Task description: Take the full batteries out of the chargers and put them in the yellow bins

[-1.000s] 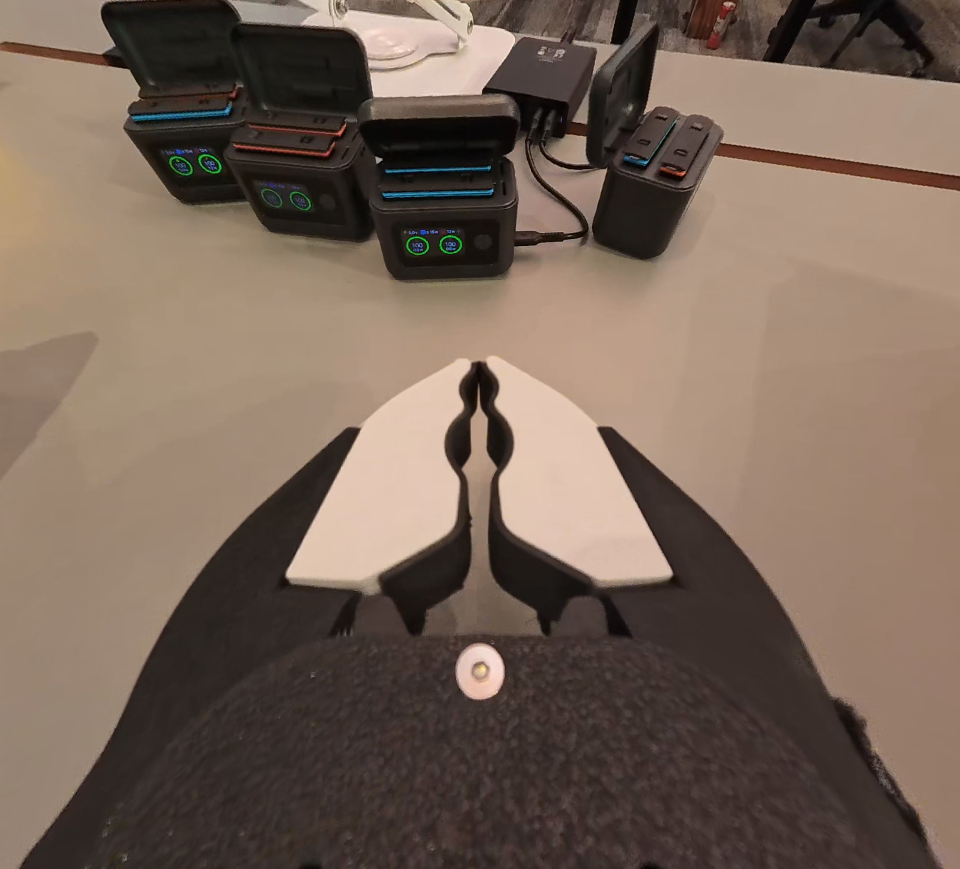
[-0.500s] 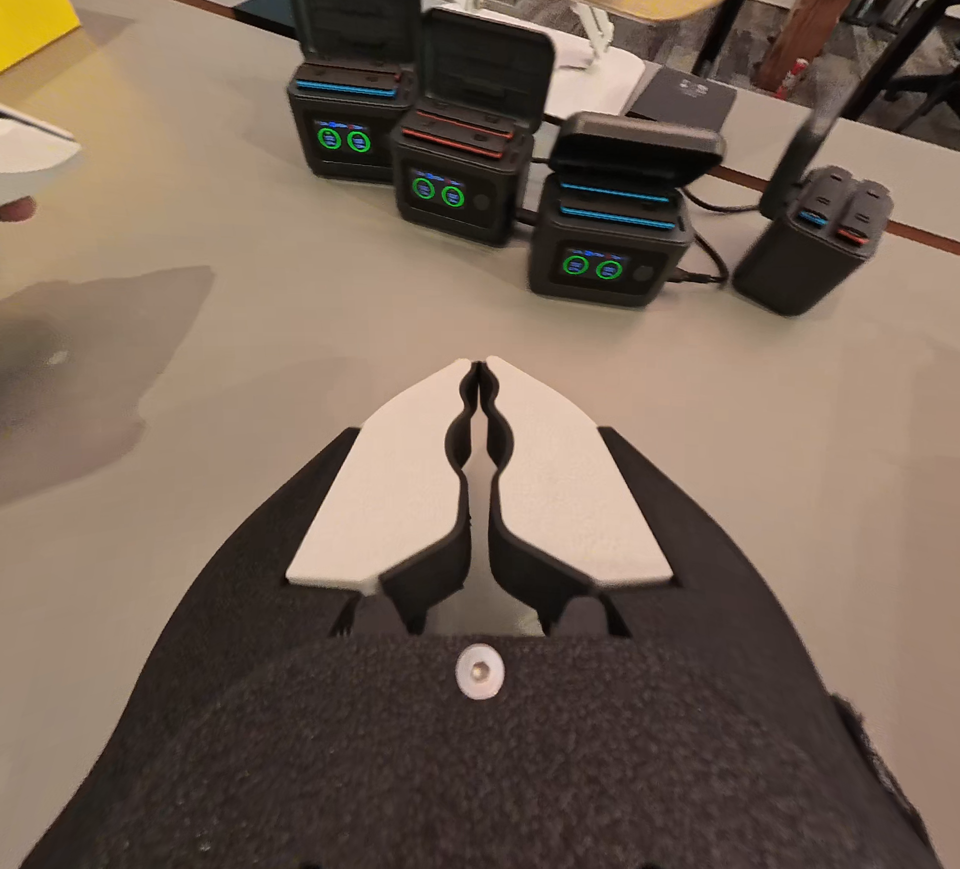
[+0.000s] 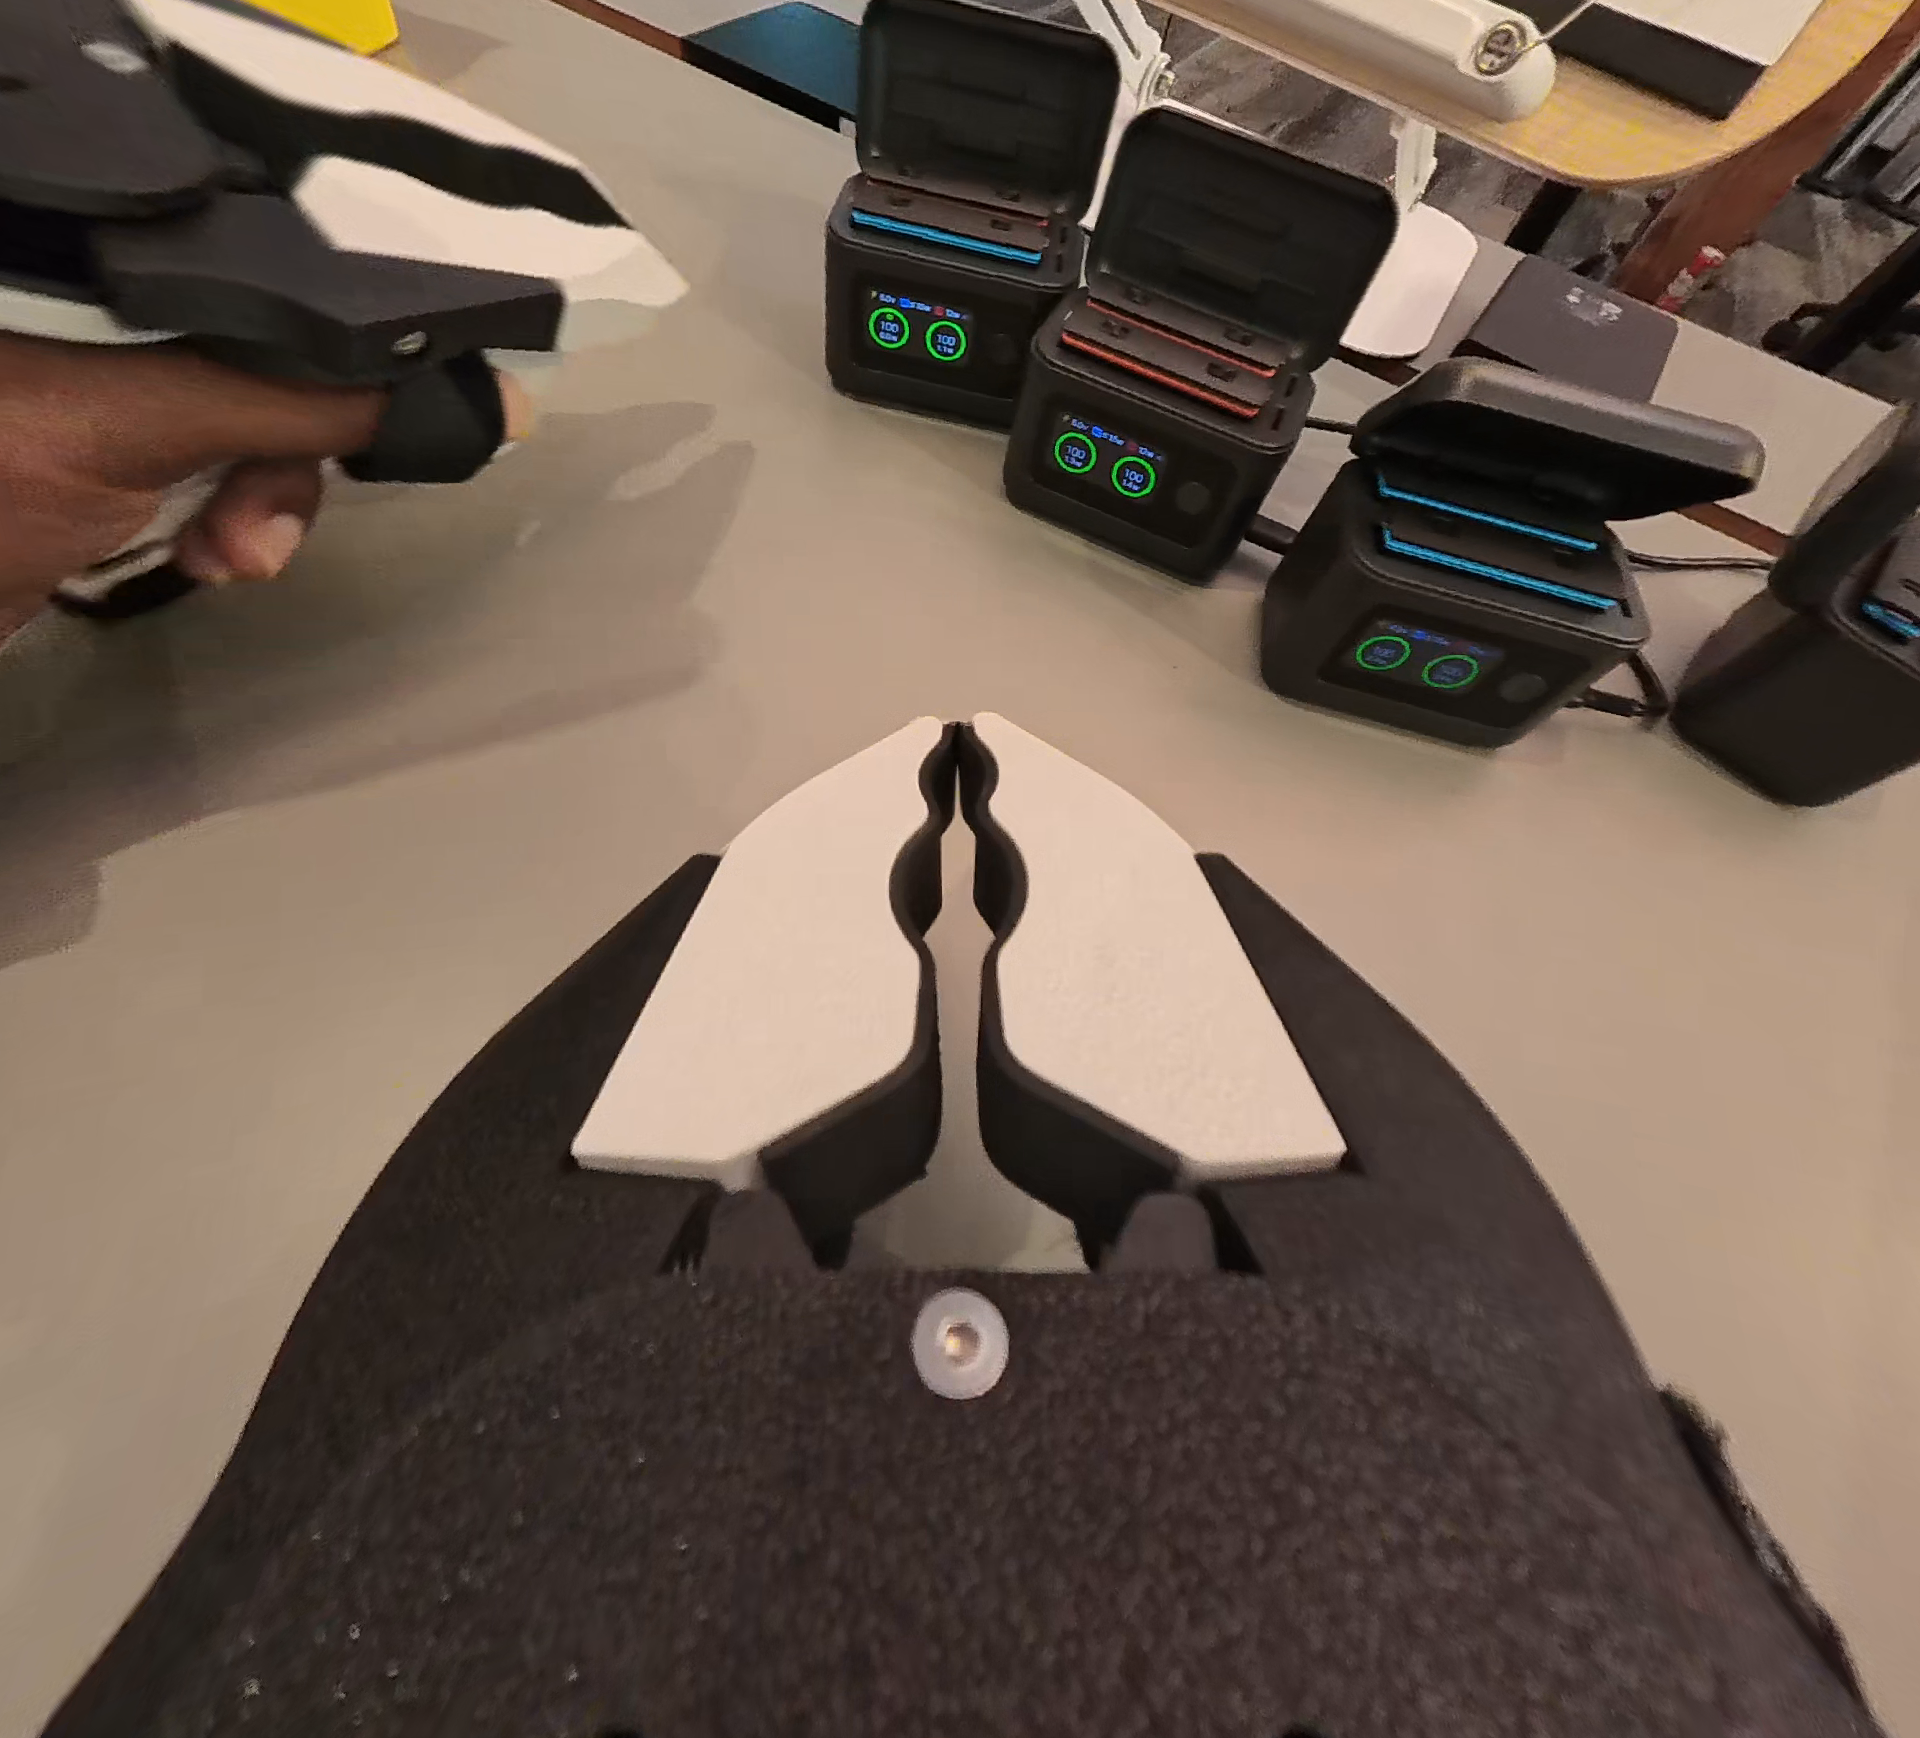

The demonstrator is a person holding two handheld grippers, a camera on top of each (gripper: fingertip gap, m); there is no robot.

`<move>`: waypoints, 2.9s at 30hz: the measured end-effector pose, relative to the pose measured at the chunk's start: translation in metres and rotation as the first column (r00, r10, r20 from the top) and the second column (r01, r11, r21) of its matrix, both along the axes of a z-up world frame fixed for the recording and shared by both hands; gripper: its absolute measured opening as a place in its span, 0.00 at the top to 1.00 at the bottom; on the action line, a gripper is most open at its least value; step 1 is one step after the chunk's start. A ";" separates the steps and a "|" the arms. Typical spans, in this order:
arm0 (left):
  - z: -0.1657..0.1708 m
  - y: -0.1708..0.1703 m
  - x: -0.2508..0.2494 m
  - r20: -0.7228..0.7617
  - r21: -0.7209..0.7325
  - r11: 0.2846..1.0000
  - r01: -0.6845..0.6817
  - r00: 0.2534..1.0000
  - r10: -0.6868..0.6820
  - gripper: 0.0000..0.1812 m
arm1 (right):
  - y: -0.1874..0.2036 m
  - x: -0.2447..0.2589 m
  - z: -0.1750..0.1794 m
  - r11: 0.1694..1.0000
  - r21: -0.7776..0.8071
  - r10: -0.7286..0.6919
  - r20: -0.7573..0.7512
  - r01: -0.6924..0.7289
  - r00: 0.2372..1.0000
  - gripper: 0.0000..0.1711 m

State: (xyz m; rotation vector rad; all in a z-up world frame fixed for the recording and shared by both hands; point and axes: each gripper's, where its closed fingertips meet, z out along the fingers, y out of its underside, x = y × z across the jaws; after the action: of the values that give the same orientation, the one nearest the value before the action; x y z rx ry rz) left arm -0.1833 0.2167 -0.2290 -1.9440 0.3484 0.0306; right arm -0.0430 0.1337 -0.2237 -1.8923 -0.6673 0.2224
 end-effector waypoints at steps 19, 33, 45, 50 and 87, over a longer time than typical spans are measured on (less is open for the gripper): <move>-0.034 0.078 0.047 0.218 -0.296 0.812 0.503 0.863 -0.455 0.55 | -0.003 0.000 -0.003 0.998 -0.039 0.046 -0.059 -0.048 0.997 1.00; -0.034 0.043 0.042 0.195 -0.292 0.695 0.657 0.752 -0.629 0.65 | -0.016 -0.018 -0.006 0.980 -0.086 0.166 -0.139 -0.179 0.976 1.00; -0.037 0.020 0.047 0.149 -0.295 0.667 0.684 0.723 -0.675 0.68 | -0.019 -0.021 -0.010 0.969 -0.128 0.187 -0.172 -0.210 0.967 1.00; -0.036 0.019 0.047 0.159 -0.295 0.664 0.687 0.720 -0.675 0.68 | -0.019 -0.020 -0.010 0.968 -0.135 0.187 -0.183 -0.214 0.965 1.00; -0.036 0.003 0.054 0.074 -0.274 0.779 0.563 0.820 -0.567 0.69 | 0.082 -0.067 0.010 0.985 -0.086 0.149 -0.029 -0.151 0.988 0.67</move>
State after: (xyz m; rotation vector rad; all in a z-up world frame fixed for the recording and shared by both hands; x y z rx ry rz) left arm -0.1294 0.2193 -0.2655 -2.0436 0.9852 -0.4258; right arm -0.1103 0.2158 -0.2135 -1.9222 -0.7972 0.3747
